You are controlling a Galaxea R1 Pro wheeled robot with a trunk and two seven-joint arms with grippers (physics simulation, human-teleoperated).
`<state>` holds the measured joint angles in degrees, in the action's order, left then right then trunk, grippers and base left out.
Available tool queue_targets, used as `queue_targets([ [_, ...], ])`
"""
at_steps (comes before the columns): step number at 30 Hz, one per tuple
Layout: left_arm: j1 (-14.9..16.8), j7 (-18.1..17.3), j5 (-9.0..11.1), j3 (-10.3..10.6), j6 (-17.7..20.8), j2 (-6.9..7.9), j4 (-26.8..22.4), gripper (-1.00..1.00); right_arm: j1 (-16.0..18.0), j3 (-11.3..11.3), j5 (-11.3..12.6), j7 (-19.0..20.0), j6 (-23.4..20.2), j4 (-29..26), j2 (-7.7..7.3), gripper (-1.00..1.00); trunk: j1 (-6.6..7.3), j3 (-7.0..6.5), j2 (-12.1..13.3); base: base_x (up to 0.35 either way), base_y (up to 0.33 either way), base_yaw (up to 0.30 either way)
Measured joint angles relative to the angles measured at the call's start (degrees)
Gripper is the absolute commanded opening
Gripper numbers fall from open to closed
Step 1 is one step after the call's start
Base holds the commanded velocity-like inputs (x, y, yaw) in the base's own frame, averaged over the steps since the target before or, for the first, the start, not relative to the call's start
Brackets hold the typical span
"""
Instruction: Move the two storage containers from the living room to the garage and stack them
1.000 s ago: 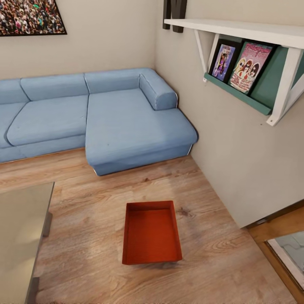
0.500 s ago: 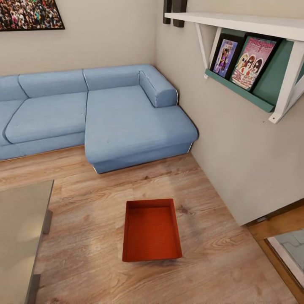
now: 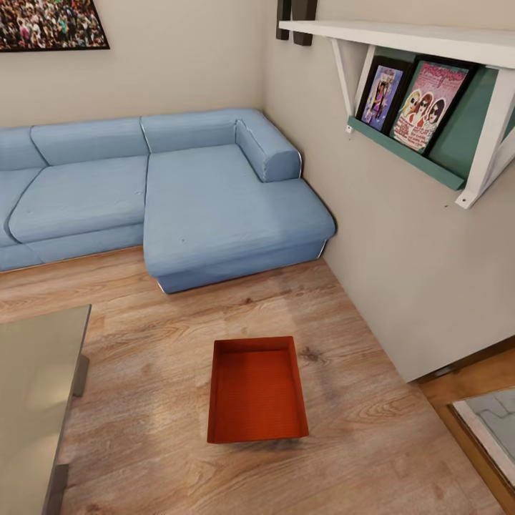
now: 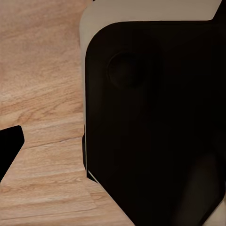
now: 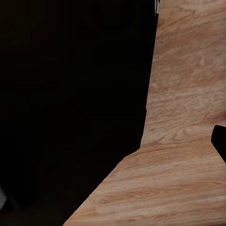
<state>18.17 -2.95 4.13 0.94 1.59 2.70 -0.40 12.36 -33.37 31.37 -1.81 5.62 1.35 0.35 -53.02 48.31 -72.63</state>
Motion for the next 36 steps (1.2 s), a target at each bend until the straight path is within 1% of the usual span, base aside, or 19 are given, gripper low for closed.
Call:
queue_targets([
  [36,0.0,0.0,0.0,0.0,0.0,-0.01,0.0,1.00,0.0,-0.1,-0.1,0.0,0.1,0.0,-0.12,1.00,0.00,3.18,0.0,0.000,0.000,0.000],
])
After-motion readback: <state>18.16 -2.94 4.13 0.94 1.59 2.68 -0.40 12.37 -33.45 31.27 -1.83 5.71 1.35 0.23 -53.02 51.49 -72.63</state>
